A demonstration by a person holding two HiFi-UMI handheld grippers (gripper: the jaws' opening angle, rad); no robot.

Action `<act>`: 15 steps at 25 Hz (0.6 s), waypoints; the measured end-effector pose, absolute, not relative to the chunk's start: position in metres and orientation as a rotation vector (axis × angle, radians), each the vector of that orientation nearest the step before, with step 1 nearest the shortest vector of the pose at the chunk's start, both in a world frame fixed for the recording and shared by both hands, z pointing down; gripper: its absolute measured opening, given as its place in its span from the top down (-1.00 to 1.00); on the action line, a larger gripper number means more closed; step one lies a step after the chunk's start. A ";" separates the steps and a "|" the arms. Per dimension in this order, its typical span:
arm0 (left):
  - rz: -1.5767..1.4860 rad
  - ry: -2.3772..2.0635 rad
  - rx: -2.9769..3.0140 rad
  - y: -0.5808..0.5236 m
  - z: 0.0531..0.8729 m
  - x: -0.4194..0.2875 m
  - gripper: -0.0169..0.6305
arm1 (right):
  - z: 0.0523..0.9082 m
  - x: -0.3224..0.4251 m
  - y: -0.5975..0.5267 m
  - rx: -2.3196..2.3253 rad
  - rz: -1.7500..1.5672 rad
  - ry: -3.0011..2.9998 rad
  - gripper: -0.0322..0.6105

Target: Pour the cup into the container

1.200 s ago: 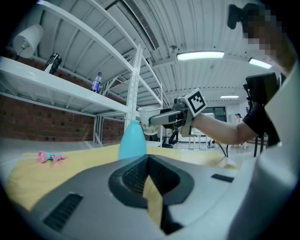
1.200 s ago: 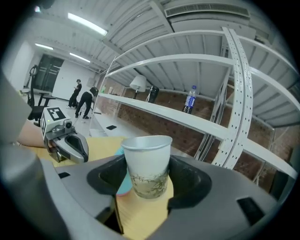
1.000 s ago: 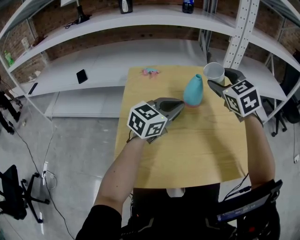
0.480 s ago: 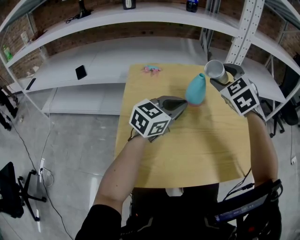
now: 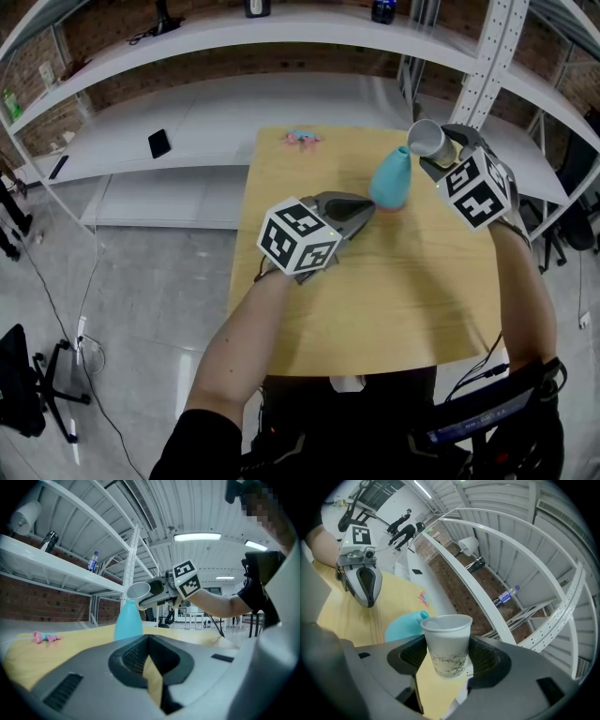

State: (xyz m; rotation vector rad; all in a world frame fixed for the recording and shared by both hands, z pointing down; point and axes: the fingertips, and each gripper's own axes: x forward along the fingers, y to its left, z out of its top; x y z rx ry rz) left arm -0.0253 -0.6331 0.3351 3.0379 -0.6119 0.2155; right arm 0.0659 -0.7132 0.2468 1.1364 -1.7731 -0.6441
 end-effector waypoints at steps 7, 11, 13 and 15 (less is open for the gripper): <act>0.215 -0.609 3.039 -0.633 0.336 -0.025 0.94 | 0.245 0.066 -0.715 1.118 -0.727 -1.679 0.02; 0.215 -0.601 3.041 -0.632 0.336 -0.025 0.94 | 0.246 0.066 -0.715 1.110 -0.741 -1.659 0.02; 0.216 -0.600 3.042 -0.632 0.336 -0.025 0.94 | 0.245 0.066 -0.715 1.111 -0.739 -1.661 0.02; 0.216 -0.599 3.043 -0.632 0.336 -0.024 0.94 | 0.244 0.066 -0.715 1.110 -0.741 -1.657 0.02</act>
